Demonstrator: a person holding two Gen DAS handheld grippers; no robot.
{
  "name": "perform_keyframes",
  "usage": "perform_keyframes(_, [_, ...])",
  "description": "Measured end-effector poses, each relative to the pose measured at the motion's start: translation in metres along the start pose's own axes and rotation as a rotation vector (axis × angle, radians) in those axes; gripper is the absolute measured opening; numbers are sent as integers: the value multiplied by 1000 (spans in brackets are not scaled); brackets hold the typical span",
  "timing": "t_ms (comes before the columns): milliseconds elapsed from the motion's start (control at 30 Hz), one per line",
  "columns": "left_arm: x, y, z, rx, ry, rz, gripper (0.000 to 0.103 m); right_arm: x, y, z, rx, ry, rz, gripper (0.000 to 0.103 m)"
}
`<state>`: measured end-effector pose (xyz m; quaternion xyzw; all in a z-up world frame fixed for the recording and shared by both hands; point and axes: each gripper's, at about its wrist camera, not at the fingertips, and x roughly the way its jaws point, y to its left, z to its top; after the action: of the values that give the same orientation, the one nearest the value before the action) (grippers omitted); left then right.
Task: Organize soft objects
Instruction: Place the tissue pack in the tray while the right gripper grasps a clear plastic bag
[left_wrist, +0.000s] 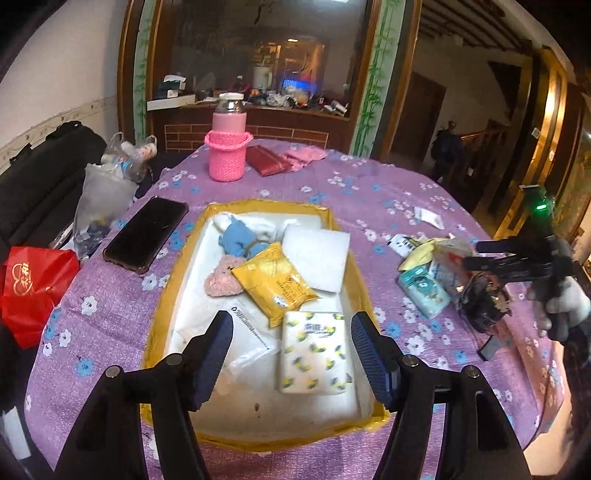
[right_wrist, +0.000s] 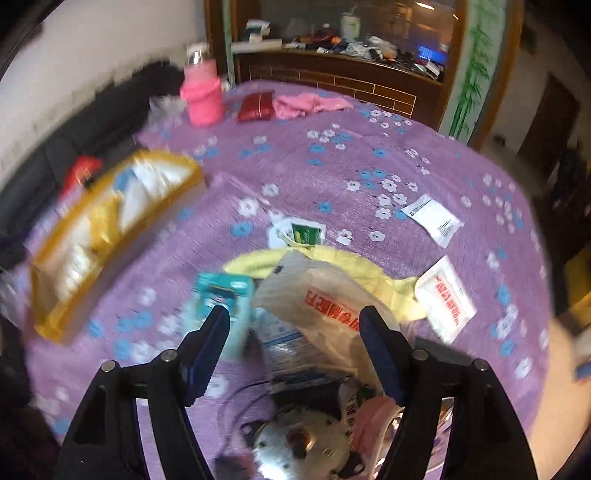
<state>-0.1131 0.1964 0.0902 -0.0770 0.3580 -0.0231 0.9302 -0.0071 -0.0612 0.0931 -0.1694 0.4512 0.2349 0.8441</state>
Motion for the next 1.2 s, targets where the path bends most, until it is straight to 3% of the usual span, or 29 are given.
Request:
perform_keyframes(67, [-2, -3, 0, -1, -9, -17, 70, 10, 0, 3, -23, 10, -53, 68])
perform_keyframes(100, [-2, -4, 0, -3, -10, -25, 70, 17, -4, 5, -13, 26, -80, 47])
perform_keyframes(133, [-2, -5, -1, -6, -10, -33, 70, 22, -9, 6, 9, 45, -83, 33])
perform_keyframes(200, [-4, -6, -2, -8, -11, -47, 70, 17, -23, 7, 82, 22, -54, 21])
perform_keyframes(300, [-8, -6, -4, -6, -24, -78, 70, -3, -34, 4, 156, -25, -56, 16])
perform_keyframes(500, [-12, -12, -4, -16, -39, -120, 70, -60, -42, -4, 260, -159, -36, 15])
perform_keyframes(667, [-22, -12, -11, -23, -55, -125, 70, -97, -21, 2, 268, -228, 25, 15])
perform_keyframes(933, [-45, 19, -16, -133, -96, -60, 70, -118, 32, 23, 254, -268, 297, 15])
perform_keyframes(1200, [-41, 60, -28, -217, -84, 9, 71, -61, 95, 44, 261, -129, 582, 15])
